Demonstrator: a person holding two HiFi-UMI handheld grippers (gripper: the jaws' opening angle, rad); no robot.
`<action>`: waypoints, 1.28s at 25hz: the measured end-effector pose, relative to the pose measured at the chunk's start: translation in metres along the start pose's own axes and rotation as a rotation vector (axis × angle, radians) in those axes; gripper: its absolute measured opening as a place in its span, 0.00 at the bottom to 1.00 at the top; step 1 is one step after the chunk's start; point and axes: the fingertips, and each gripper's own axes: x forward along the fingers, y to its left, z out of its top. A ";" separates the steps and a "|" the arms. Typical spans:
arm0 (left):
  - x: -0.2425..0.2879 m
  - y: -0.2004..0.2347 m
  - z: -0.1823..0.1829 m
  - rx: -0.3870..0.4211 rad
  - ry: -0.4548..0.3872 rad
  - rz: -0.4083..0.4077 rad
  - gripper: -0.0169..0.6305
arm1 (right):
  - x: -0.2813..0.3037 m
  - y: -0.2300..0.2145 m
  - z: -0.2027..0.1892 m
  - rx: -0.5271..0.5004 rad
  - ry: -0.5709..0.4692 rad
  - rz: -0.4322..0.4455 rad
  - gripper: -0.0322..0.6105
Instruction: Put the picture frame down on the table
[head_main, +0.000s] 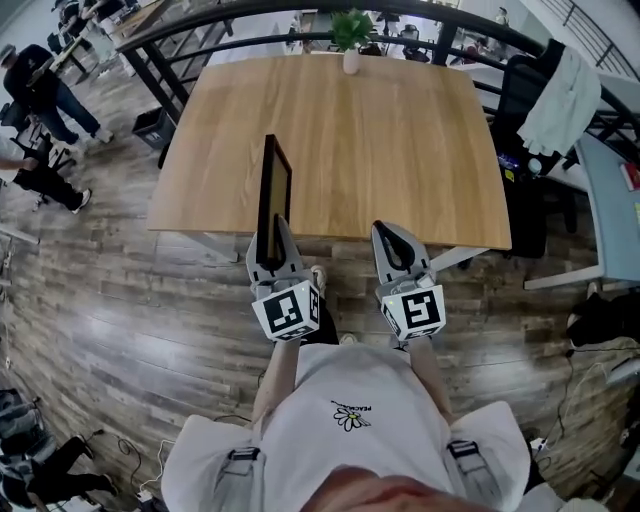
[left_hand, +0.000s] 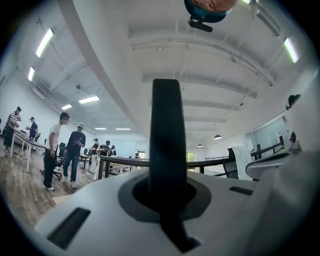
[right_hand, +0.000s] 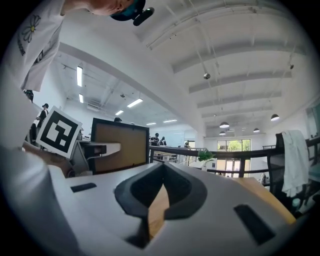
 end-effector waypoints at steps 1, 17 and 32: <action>0.009 0.004 0.000 0.002 -0.007 0.003 0.06 | 0.008 -0.002 0.000 -0.009 -0.004 0.004 0.04; 0.176 0.036 0.013 0.052 -0.063 -0.064 0.06 | 0.154 -0.084 0.006 0.042 -0.007 -0.142 0.04; 0.261 0.061 0.002 0.061 -0.072 -0.113 0.06 | 0.242 -0.116 0.000 -0.012 0.015 -0.258 0.04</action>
